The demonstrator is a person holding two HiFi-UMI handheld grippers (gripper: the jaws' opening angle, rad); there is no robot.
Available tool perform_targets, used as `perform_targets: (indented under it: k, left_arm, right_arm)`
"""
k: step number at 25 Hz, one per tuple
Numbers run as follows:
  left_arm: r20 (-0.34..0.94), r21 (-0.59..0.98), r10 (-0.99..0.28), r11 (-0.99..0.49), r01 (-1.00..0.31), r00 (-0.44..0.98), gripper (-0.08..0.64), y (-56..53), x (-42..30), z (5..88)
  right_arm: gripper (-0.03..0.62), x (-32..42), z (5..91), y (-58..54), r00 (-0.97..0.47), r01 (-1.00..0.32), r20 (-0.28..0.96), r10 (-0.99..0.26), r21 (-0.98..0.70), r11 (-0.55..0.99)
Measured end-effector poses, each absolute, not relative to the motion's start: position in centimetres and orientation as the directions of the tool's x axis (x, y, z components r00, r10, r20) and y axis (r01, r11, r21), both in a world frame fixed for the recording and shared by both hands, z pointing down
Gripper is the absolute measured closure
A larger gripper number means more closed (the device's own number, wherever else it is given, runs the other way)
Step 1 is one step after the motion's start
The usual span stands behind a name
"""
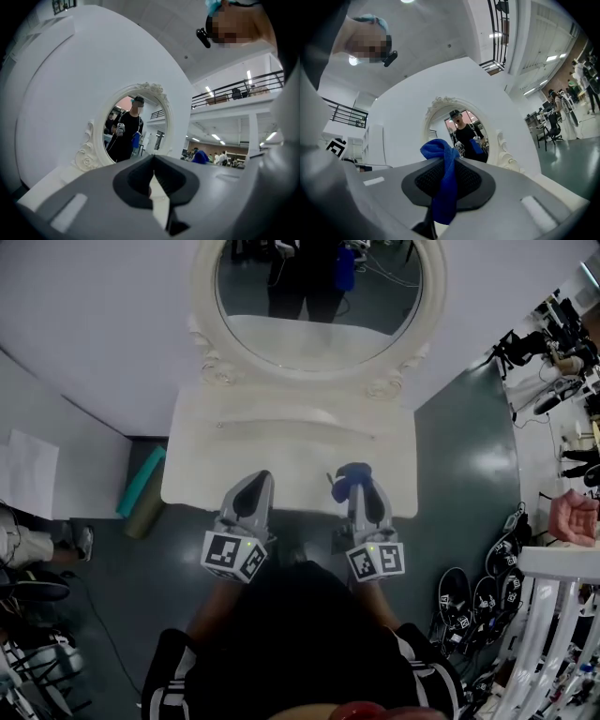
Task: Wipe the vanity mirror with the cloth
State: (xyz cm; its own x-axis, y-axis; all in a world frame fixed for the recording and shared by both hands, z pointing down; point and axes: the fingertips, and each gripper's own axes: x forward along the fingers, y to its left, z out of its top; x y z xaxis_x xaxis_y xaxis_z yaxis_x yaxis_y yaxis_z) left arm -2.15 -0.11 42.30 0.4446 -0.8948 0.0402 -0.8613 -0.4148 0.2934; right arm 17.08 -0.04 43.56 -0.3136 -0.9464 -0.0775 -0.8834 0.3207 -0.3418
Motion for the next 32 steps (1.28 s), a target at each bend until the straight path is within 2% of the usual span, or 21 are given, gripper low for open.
perform_targets:
  k: [15,20,32]
  left_arm:
    - [0.016,0.312,-0.837,-0.515,-0.798,0.547,0.549,-7.3,-8.1,41.3]
    - [0.012,0.324,-0.842,-0.506,-0.799,0.539,0.549,-7.9,-8.2,41.5]
    - [-0.006,0.310,-0.864,-0.480,-0.821,0.503,0.549,-11.9,-7.1,39.5]
  right_arm:
    - [0.532,11.2,42.4,-7.0,-0.207,-0.913,-0.089,-0.974,-0.341,0.225]
    - [0.532,13.2,42.9,-8.3,-0.169,-0.912,-0.085,-0.982,-0.365,0.188]
    - [0.532,19.6,39.1,-16.5,-0.058,-0.858,-0.181,-0.982,-0.494,0.142]
